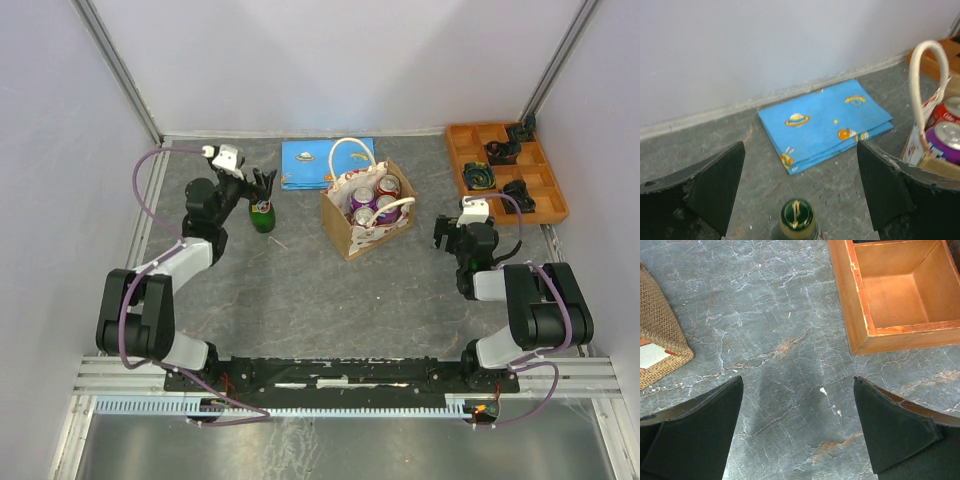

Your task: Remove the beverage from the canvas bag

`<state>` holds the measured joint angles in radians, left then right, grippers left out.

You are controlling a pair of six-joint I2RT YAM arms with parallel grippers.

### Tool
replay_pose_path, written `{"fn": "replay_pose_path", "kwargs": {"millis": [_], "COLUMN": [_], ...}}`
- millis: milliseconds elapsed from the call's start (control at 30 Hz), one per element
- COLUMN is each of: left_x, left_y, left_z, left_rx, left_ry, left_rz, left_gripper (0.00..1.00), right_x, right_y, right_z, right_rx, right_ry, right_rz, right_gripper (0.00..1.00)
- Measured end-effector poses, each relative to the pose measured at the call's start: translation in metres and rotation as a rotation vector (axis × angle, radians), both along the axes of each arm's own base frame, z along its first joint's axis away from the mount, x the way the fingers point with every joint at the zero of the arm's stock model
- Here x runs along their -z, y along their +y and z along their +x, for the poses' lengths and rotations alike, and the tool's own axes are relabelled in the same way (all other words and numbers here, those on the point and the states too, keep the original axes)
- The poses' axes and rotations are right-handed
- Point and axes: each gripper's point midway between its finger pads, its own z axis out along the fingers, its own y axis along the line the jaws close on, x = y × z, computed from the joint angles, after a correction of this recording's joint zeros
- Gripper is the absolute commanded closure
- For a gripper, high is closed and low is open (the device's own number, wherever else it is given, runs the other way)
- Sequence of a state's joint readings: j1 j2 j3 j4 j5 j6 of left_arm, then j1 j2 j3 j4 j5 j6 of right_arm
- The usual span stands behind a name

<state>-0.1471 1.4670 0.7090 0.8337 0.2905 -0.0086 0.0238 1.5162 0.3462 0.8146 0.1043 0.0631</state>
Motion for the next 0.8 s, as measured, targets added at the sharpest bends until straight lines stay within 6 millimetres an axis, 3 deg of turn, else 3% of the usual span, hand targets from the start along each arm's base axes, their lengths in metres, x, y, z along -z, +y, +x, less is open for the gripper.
{"fn": "replay_pose_path", "kwargs": {"millis": [200,333,500,633,800], "left_x": [-0.063,-0.098,-0.125,-0.115,-0.07], "left_y": [-0.02,-0.056,-0.105,-0.141,-0.185], "left_z": [-0.002,-0.012,-0.019,-0.021,-0.029], "left_rx": [0.084,0.188,0.315,0.397,0.492], "left_ry": [-0.068,-0.105,-0.117,-0.081,0.018], "left_rz": [-0.002,0.021,0.058,0.077,0.124], "left_gripper": [0.02,0.03,0.06,0.08,0.08], "right_x": [0.0,0.0,0.0,0.0,0.0], "right_y": [0.0,0.0,0.0,0.0,0.0], "right_z": [0.0,0.0,0.0,0.0,0.0], "right_rx": [0.0,0.0,0.0,0.0,0.0], "right_ry": [0.0,0.0,0.0,0.0,0.0], "right_rz": [0.0,0.0,0.0,0.0,0.0], "right_gripper": [0.01,0.01,0.01,0.01,0.01]}}
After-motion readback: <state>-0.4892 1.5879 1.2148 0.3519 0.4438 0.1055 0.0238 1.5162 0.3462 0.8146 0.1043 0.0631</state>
